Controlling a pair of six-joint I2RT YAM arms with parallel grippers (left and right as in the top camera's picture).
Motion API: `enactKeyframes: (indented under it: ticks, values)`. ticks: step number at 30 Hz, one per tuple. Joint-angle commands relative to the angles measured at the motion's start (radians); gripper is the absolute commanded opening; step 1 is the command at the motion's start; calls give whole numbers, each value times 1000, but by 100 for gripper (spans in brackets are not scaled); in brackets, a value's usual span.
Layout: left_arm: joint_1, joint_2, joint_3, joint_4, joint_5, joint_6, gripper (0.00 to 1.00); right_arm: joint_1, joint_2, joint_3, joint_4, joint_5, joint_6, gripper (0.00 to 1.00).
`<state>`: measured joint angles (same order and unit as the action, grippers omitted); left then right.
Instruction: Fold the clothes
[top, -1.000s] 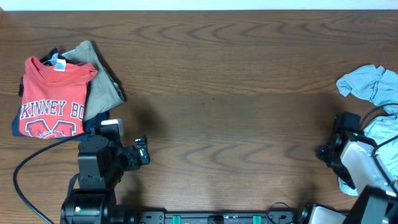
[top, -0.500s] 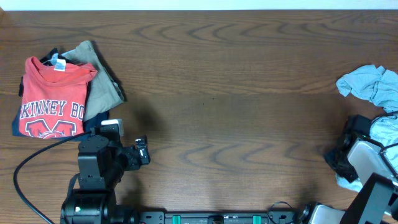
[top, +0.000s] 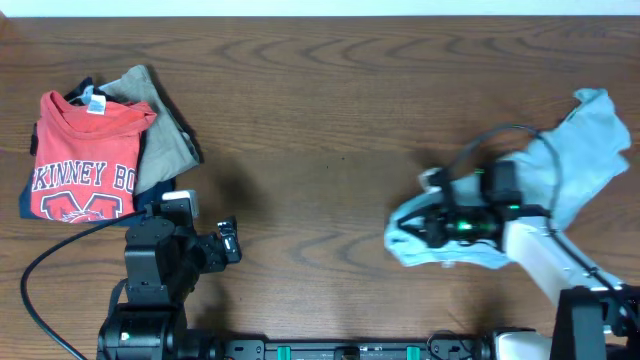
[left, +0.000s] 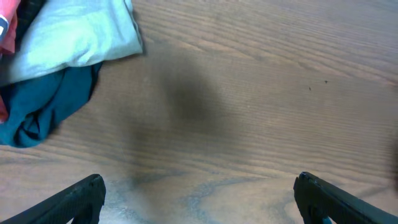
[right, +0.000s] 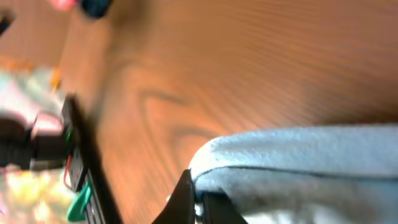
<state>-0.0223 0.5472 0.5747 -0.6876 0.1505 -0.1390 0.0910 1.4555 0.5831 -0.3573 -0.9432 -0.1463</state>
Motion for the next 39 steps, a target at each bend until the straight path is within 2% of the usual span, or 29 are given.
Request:
enactKeyframes:
  ticks: [1, 4, 7, 10, 13, 15, 17, 21, 30, 35, 39]
  values:
    - [3, 0, 24, 21, -2, -13, 98, 140, -1, -1, 101, 16, 95, 7]
    - [3, 0, 24, 46, -1, -13, 98, 221, -1, 24, 202, 151, 194, 18]
    - [3, 0, 24, 62, -1, -13, 98, 241, -2, 74, 194, 312, 251, 44]
    - [3, 0, 24, 66, -1, -13, 98, 220, -16, 129, 116, 457, 280, 64]
    - [3, 0, 24, 64, -1, -54, 98, 180, -49, 182, 6, 584, 281, 71]
    - [3, 0, 24, 65, -1, -153, 98, 143, -82, 216, -77, 673, 282, 74]
    - [3, 0, 23, 65, 12, -220, 97, 101, -116, 238, -140, 741, 289, 98]
    - [3, 23, 18, 76, 163, -226, 100, 9, -182, 246, -218, 755, 289, 99]
    - [3, 227, 18, 76, 412, -242, 95, -154, -253, 246, -327, 741, 291, 99]
    - [-13, 388, 18, 80, 471, -245, 95, -220, -253, 246, -364, 741, 292, 99]
    - [-90, 526, 18, 126, 470, -245, 94, -255, -253, 246, -383, 741, 292, 99]
